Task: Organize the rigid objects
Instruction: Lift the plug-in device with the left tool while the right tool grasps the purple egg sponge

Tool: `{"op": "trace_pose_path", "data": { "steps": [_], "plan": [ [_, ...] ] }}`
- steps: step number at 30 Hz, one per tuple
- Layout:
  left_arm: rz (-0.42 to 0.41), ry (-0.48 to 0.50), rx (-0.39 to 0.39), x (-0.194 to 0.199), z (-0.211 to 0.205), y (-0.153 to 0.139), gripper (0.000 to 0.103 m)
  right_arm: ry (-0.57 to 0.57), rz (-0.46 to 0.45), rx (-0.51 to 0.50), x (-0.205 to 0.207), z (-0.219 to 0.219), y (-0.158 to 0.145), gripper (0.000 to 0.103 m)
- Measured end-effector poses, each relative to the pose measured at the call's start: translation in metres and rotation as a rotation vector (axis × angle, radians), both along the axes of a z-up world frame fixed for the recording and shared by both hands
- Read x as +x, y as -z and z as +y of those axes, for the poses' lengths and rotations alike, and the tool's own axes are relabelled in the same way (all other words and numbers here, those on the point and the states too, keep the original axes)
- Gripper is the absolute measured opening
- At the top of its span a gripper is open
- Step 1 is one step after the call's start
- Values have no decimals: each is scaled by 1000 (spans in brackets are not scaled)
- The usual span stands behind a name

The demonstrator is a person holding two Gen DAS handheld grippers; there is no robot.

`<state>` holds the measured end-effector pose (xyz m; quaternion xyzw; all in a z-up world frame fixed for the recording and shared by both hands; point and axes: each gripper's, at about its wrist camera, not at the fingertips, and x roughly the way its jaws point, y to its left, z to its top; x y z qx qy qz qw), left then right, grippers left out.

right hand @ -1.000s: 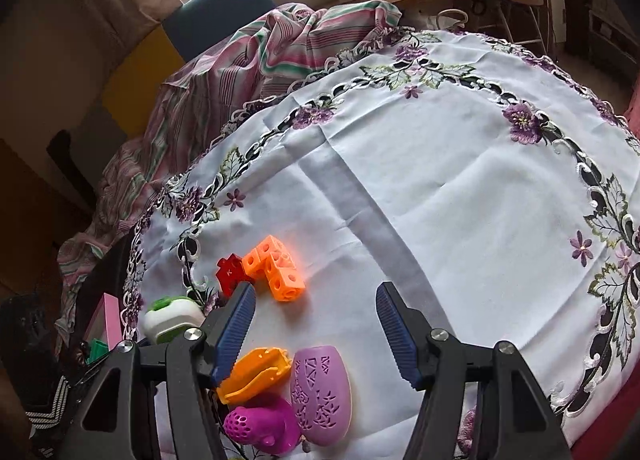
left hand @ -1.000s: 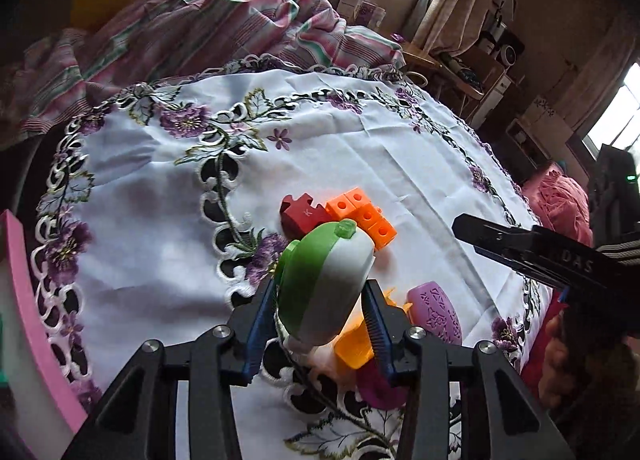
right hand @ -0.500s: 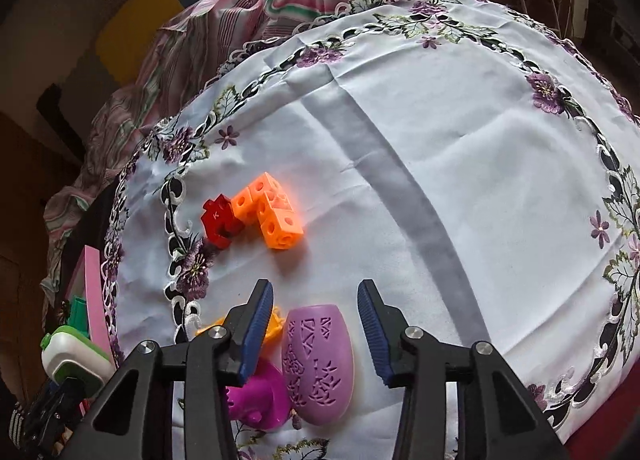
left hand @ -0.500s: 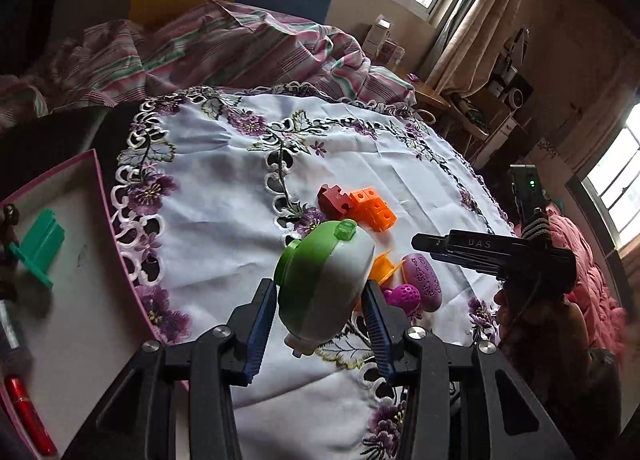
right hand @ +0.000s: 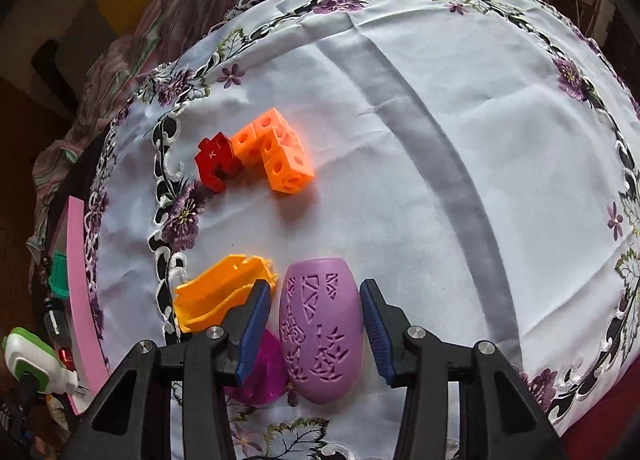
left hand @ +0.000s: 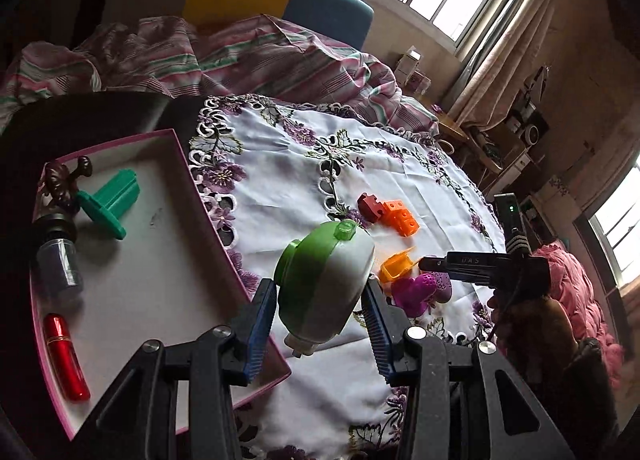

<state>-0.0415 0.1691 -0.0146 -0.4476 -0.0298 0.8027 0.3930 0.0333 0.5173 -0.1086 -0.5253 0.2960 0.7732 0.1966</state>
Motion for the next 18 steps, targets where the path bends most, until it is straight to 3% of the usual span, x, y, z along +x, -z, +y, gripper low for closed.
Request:
{"op": "trace_pose_path", "data": {
  "steps": [9,15,18],
  "plan": [
    [5,-55,17,5,-39,-1,44,-55,-79,76,-2,-14,2,48],
    [11,-118,22,14,-79,1,44,-135,-154,240,-12,-37,5,44],
    [-18,-173,22,14,-104,9,44,-123,-139,210,-10,-32,6,44]
  ]
}}
